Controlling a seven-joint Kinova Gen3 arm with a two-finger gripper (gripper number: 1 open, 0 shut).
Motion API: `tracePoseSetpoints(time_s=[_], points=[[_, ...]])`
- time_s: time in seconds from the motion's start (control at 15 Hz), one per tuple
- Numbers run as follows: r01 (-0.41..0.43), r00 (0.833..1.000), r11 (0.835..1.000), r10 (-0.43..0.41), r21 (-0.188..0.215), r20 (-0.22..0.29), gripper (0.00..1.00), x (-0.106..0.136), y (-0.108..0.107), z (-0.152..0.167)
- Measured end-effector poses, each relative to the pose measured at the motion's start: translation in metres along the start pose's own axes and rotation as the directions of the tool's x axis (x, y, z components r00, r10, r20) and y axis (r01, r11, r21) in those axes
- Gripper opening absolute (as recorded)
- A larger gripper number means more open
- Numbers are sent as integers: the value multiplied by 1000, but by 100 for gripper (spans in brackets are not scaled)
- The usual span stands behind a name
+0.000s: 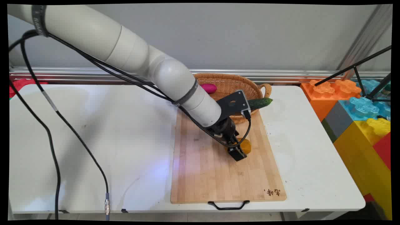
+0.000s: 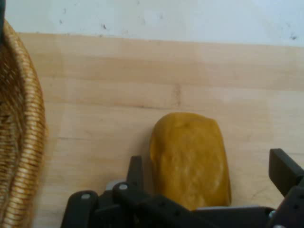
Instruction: Pick up the cucumber from the vegetable basket
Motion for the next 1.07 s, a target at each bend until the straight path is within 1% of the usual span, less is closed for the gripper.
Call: tracePoseSetpoints(time_s=[0.2,0.53,0.73,1.07], points=[[-12,1000,1000,12,7,-7,100,9,4,-19],[-28,1000,999,28,35,-4,100,20,8,-60],[-33,999,998,33,45,-6,100,24,7,-82],[-42,999,997,43,68,-11,100,23,2,-109]])
